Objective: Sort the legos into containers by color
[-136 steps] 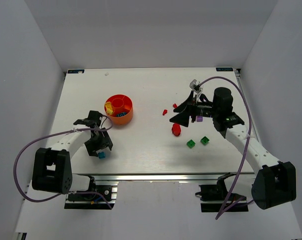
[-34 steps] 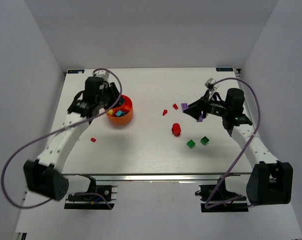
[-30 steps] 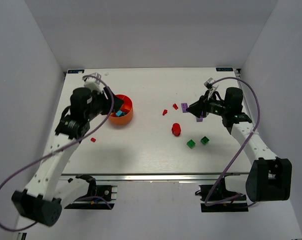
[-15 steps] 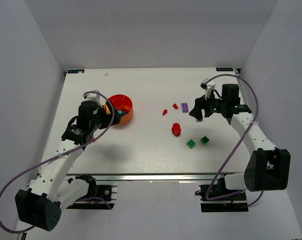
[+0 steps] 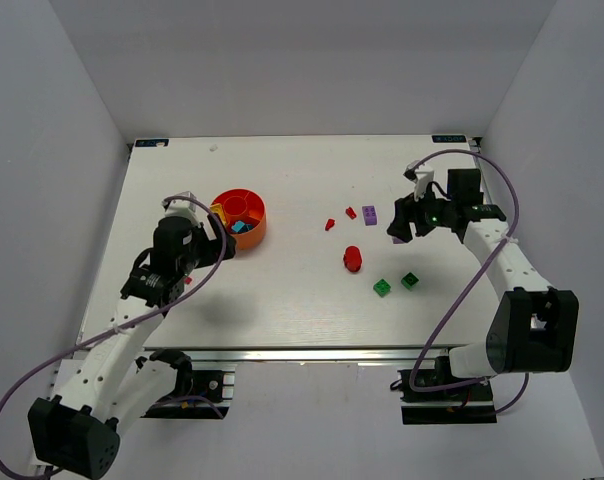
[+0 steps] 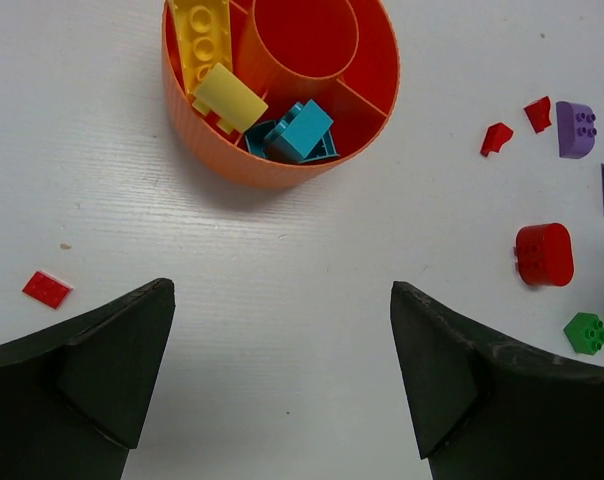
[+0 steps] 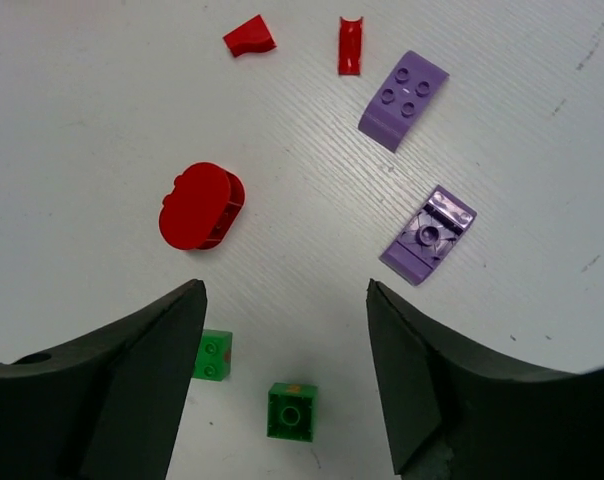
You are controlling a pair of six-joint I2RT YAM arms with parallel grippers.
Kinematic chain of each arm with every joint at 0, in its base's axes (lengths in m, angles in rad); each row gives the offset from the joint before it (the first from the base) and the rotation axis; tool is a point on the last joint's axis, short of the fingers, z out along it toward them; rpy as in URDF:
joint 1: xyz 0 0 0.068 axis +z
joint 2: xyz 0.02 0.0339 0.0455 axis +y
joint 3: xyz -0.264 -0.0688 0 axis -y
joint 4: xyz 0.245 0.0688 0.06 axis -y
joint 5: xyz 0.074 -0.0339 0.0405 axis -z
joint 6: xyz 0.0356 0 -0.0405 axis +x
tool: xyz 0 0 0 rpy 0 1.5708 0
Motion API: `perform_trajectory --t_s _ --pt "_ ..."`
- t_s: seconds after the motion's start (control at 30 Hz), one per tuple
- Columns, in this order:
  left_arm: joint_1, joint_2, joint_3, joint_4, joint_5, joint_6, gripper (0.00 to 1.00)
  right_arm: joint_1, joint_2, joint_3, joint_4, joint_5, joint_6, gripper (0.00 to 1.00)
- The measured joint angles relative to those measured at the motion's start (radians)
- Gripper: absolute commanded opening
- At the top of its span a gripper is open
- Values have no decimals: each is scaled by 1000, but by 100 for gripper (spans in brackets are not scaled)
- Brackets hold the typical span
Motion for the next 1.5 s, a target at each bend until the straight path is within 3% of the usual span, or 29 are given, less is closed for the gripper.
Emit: perform_trajectory --t_s 0.07,0.2,0.33,0.6,0.77,1.07,1.5 --pt "0 -21 -13 15 2 14 96 -2 -1 0 14 22 13 79" --pt "0 -77 -40 35 2 36 82 -2 -1 0 52 79 47 80" --pt "0 -132 -55 57 -3 52 80 -3 15 3 84 127 61 78" --pt "0 -138 -35 31 47 109 92 -1 98 13 105 120 38 72" --pt "0 -184 -41 -20 35 115 91 1 123 35 101 112 5 65" --pt "-2 -224 -45 -62 21 120 89 2 183 83 85 172 -16 66" --pt "-10 -254 -61 -61 47 129 91 6 143 87 -10 115 -105 62"
